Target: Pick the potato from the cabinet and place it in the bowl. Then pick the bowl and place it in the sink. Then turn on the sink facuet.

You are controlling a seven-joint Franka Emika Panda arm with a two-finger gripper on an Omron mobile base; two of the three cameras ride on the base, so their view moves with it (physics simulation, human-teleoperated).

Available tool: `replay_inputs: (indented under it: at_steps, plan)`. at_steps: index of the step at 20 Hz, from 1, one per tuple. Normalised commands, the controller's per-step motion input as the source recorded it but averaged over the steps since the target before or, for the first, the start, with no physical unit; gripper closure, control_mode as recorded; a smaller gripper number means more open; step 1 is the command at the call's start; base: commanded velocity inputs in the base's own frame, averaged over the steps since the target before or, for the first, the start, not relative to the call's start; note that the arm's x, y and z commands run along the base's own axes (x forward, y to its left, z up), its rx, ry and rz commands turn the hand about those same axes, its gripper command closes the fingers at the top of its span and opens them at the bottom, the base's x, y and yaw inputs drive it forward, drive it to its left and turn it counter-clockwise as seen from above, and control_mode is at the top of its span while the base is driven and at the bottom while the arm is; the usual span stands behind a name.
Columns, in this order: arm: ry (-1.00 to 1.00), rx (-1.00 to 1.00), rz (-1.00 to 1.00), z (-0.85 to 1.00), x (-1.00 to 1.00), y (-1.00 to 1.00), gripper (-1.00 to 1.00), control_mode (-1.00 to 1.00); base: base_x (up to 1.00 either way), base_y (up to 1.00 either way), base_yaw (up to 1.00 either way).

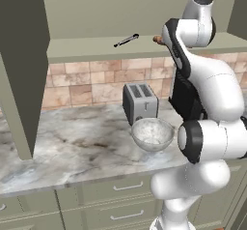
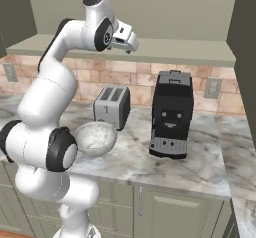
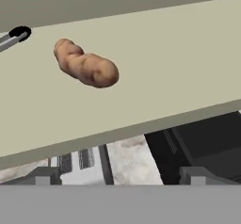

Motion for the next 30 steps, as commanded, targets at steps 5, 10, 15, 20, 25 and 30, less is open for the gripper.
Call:
replay_inputs:
  at_steps: [5,10,15,20,25,30]
  plan:
    - [0.00,0.00,0.00,-0.05,0.39,-0.02,-1.00,-1.00,0.00,0.00,0.00]
    - [0.00,0.00,0.05,-0.15,0.41,0.00,-1.00,-1.00,0.00,0.00,0.00]
    - [0.00,0.00,0.08,-0.15,0.49,0.00,-1.00,-1.00,0.00,0.00,0.00]
    - [0.00,0.00,0.09,-0.04,0.42,0.00,-1.00,-1.00,0.00,0.00,0.00]
    - [0.00,0.00,0.05,-0.01,0.27,0.00,-1.00,-1.00,0.00,0.00,0.00]
    - [0.00,0.00,0.04,-0.11,0.26,0.00,-1.00,-1.00,0.00,0.00,0.00]
